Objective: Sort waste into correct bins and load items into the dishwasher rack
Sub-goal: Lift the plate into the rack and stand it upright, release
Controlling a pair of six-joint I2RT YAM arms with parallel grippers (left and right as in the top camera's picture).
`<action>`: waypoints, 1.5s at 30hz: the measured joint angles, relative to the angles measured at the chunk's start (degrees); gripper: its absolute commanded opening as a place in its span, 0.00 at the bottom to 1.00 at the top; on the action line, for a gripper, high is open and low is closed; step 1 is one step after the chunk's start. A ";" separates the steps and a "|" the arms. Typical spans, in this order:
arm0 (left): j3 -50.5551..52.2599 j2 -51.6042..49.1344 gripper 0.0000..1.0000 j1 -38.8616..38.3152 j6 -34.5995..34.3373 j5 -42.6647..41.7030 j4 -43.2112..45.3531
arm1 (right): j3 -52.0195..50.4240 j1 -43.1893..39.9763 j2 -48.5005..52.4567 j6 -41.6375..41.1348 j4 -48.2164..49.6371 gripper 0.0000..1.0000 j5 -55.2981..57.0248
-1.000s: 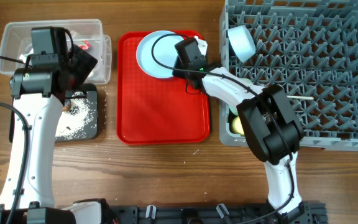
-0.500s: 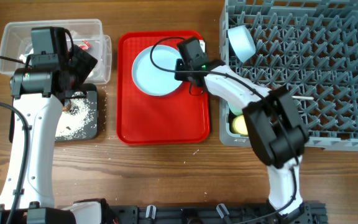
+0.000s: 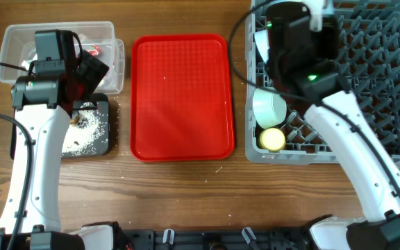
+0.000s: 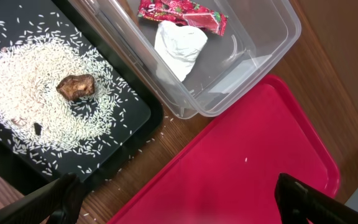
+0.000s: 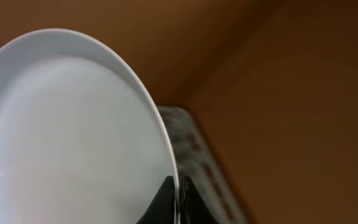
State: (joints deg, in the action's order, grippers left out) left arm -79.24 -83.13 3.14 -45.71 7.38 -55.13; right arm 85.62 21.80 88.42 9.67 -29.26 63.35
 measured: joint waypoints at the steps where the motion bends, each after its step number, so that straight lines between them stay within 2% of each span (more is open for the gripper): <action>1: 0.00 0.00 1.00 0.00 0.00 0.00 0.02 | -0.02 -1.31 0.00 1.90 -0.57 0.05 1.09; 7: 0.00 0.00 1.00 0.00 0.00 0.00 0.02 | -0.52 -7.50 0.20 13.97 -3.23 0.04 -0.13; 12: 0.00 0.00 1.00 0.00 0.00 0.00 0.00 | -0.55 -7.50 3.32 16.63 -3.82 0.04 -4.81; 19: 0.00 0.00 1.00 0.00 0.00 0.00 0.00 | -0.79 -8.63 13.53 17.44 -0.07 0.05 -6.78; 20: 0.00 0.00 1.00 0.00 0.00 0.00 0.02 | -0.83 -8.96 14.32 17.44 0.76 0.16 -6.82; 21: 0.00 0.00 1.00 0.00 0.00 0.00 0.02 | -0.83 -9.27 14.93 17.35 1.84 0.50 -6.88; 23: 0.00 0.00 1.00 0.00 0.00 0.00 -0.02 | -0.85 -9.38 15.34 17.49 2.91 0.86 -7.61; 25: 0.00 0.00 1.00 0.00 0.00 0.00 0.02 | -0.85 -9.38 15.50 16.68 4.79 0.98 -8.72; 32: 0.00 0.00 1.00 0.00 0.00 0.00 0.02 | -0.90 -9.38 12.90 9.44 5.33 1.00 -10.56; 35: 0.00 0.00 1.00 0.00 0.00 0.00 -0.11 | -0.90 -8.81 2.19 5.44 -0.79 1.00 -14.88; 37: 0.00 0.00 1.00 0.00 0.00 0.00 0.00 | -0.87 -7.91 -4.37 3.52 -5.70 1.00 -21.86; 41: 0.00 0.00 1.00 0.00 0.00 0.00 0.04 | -0.83 -7.10 -14.99 -0.90 -14.93 1.00 -46.21; 43: 0.00 0.00 1.00 0.00 0.00 0.00 0.00 | -0.83 -7.10 -16.50 -4.31 -17.84 1.00 -55.65; 45: 0.00 0.00 1.00 0.00 0.00 0.00 0.00 | -0.83 -7.10 -16.76 -6.80 -19.12 1.00 -60.02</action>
State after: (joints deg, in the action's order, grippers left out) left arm -79.24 -83.13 3.14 -45.71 7.38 -55.13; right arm 84.79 14.70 71.66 2.87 -48.38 3.33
